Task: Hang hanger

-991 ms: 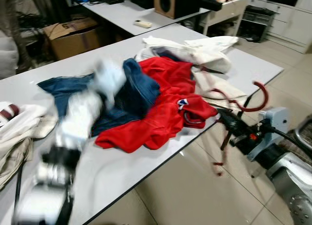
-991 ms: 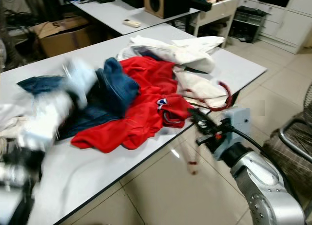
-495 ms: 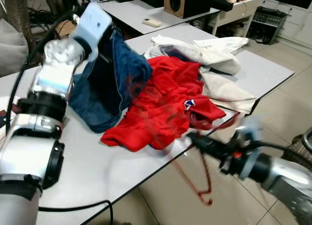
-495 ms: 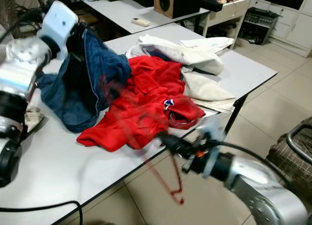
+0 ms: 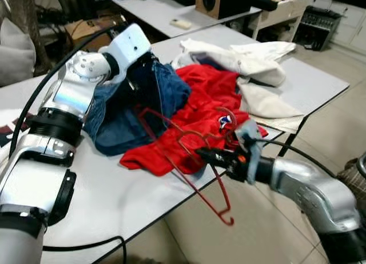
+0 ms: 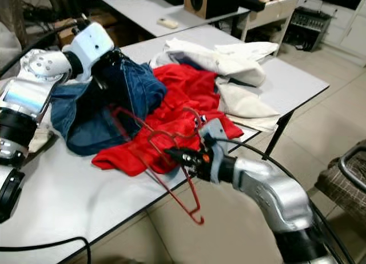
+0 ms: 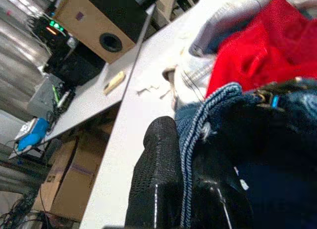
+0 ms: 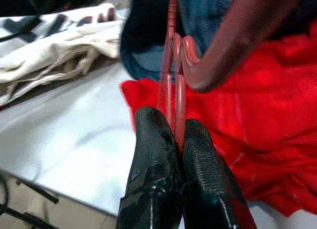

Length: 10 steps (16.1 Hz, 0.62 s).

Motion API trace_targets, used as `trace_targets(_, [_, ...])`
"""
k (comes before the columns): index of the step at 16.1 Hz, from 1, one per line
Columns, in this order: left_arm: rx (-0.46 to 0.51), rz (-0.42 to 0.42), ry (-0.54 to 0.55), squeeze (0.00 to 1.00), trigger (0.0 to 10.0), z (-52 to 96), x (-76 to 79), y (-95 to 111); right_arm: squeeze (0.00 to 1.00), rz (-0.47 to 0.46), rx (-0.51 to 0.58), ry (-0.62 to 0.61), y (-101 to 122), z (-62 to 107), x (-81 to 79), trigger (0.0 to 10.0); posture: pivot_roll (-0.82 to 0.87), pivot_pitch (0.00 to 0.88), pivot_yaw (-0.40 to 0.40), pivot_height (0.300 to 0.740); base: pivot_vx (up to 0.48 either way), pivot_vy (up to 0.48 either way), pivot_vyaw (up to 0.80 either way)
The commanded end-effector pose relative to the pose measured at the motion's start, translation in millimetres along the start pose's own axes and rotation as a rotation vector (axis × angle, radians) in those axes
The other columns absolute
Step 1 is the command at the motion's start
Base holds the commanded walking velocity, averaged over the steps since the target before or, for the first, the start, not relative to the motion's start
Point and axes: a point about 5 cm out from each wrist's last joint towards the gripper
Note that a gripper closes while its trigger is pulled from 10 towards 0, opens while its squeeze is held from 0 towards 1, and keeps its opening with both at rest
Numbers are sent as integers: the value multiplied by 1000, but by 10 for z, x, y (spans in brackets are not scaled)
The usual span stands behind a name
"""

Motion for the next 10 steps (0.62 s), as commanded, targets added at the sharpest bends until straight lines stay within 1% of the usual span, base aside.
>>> trace_targets(1, [-1,-48,-14,0,0,21,4,44,0,-28,-4,-21,-8,-67,49,10000,-88,0,31,740,0,0,0])
trace_targets(2, [-11,-63,-32,0,0,26,27,27,0,-63,20,-22,3,-159,79,10000,-88,0,31,740,0,0,0])
trace_targets(4, [-24,-70,-53,0,0,30,69,5,0,-104,51,-26,17,-292,125,10000,-86,0,29,740,0,0,0])
trace_targets(6, [-33,-70,-58,0,0,40,76,-13,0,-123,72,-40,38,-377,169,10000,-78,0,22,740,0,0,0])
trace_targets(7, [-65,-82,-51,0,0,84,28,-60,0,-113,93,-80,117,-453,242,10000,-78,0,22,740,0,0,0])
trace_targets(9, [-149,-105,-10,0,0,271,-194,-183,0,-101,156,-199,318,-510,441,10000,-62,0,11,740,0,0,0])
trace_targets(10, [-197,-80,16,0,0,482,-421,-237,0,-99,241,-240,533,-504,552,10000,-62,0,11,740,0,0,0])
Point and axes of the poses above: a point about 5 cm out from each wrist's last joint towards the gripper, its own z axis pointing back from the gripper into the wrist, its own y axis along the axis of the wrist's last joint, x = y × z, and after that the axes turned 14 degrees about z, right-handed
